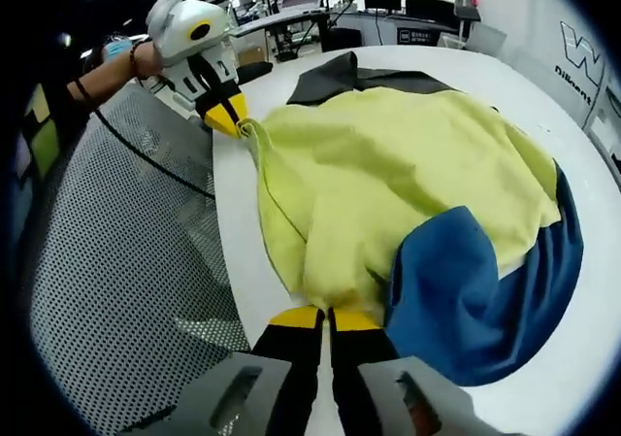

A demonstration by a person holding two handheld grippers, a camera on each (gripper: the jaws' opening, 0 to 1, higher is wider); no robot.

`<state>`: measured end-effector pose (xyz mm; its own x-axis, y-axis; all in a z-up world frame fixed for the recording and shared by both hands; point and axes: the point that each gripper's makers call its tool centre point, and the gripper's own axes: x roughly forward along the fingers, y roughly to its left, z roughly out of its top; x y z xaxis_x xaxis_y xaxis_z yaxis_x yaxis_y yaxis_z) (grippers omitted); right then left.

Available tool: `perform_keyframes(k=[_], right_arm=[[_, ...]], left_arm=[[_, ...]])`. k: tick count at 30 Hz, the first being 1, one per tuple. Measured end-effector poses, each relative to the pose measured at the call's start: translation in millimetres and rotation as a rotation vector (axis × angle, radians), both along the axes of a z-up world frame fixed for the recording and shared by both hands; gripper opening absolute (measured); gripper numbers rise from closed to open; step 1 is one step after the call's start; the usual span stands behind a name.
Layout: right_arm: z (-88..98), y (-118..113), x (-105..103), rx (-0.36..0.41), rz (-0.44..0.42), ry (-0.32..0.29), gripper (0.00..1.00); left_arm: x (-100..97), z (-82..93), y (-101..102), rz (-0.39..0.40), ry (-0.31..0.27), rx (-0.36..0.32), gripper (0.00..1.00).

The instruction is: Fold the garment on the visible template until the final outline fits inside the template.

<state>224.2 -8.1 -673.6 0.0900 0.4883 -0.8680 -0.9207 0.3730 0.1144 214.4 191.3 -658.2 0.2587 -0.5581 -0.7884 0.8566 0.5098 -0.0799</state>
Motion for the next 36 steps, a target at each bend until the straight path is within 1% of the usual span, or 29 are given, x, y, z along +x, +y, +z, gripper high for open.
perform_keyframes(k=[2, 4, 5, 6, 7, 9, 10, 12, 14, 15, 18, 19, 20, 22, 23, 24, 26, 27, 29, 31, 33, 34, 35, 36], right_arm=[[-0.1, -11, -2, -0.047, 0.03, 0.005, 0.0], [2.8, -25, -6, -0.109, 0.093, 0.008, 0.0], [4.3, -29, -7, -0.124, 0.099, 0.012, 0.0], [6.1, -32, -8, -0.133, 0.103, 0.014, 0.0], [7.4, -34, -10, -0.139, 0.112, 0.016, 0.0], [9.5, -39, -12, -0.146, 0.12, 0.023, 0.0], [10.0, -42, -14, -0.158, 0.128, 0.033, 0.0], [9.5, -49, -17, -0.189, 0.151, 0.04, 0.0], [6.6, -62, -22, -0.248, 0.135, 0.078, 0.0], [5.3, -65, -20, -0.264, 0.144, 0.068, 0.0], [1.8, -79, -21, -0.327, 0.18, 0.061, 0.0], [1.4, -82, -20, -0.334, 0.17, 0.069, 0.0], [0.9, -86, -21, -0.347, 0.163, 0.082, 0.0], [-0.4, -94, -21, -0.383, 0.181, 0.076, 0.0], [-1.3, -98, -24, -0.399, 0.183, 0.091, 0.0], [-2.3, -98, -25, -0.399, 0.184, 0.093, 0.0], [-2.0, -99, -26, -0.396, 0.18, 0.097, 0.0], [-2.3, -100, -28, -0.402, 0.18, 0.103, 0.0], [-3.2, -105, -32, -0.437, 0.195, 0.117, 0.0], [-3.6, -106, -32, -0.439, 0.196, 0.118, 0.0], [-3.8, -115, -31, -0.501, 0.166, 0.12, 0.0], [-5.4, -114, -33, -0.502, 0.159, 0.139, 0.0], [-5.2, -115, -34, -0.506, 0.153, 0.145, 0.0], [-5.0, -115, -35, -0.51, 0.147, 0.15, 0.0]], left_arm=[[-0.7, -0.7, 0, -0.01, 0.002, 0.006, 0.0], [-1.6, -0.8, 0, -0.015, 0.009, 0.008, 0.0], [-4.8, -3.5, 5, 0.016, 0.059, 0.042, 0.0], [-4.0, -4.3, 6, 0.004, 0.052, 0.063, 0.0], [-5.5, -4.8, 6, -0.048, 0.029, 0.09, 0.0], [-8.2, -5.8, 5, -0.052, 0.039, 0.093, 0.0], [-9.1, -6.4, 7, -0.062, 0.037, 0.111, 0.0], [-10.0, -6.9, 12, -0.087, 0.026, 0.149, 0.0], [-10.2, -7.6, 22, -0.139, -0.003, 0.212, 0.0], [-9.6, -7.6, 24, -0.151, -0.016, 0.229, 0.0], [-8.9, -8.0, 29, -0.174, -0.037, 0.244, 0.0], [-10.1, -8.3, 32, -0.166, -0.016, 0.243, 0.0], [-9.6, -7.8, 33, -0.166, -0.014, 0.24, 0.0], [-7.6, -7.3, 34, -0.171, -0.027, 0.248, 0.0], [-6.6, -7.4, 36, -0.177, -0.034, 0.265, 0.0], [-5.0, -7.3, 39, -0.185, -0.047, 0.281, 0.0], [-5.0, -7.0, 39, -0.194, -0.052, 0.286, 0.0], [-6.5, -6.8, 39, -0.213, -0.05, 0.292, 0.0], [-9.7, -6.4, 40, -0.259, -0.059, 0.31, 0.0], [-9.8, -6.9, 41, -0.264, -0.067, 0.318, 0.0], [-13.4, -10.8, 49, -0.227, -0.023, 0.356, 0.0], [-18.0, -12.0, 51, -0.222, 0.009, 0.366, 0.0], [-16.8, -9.8, 46, -0.232, -0.012, 0.344, 0.0], [-17.3, -8.4, 45, -0.224, -0.013, 0.339, 0.0]])
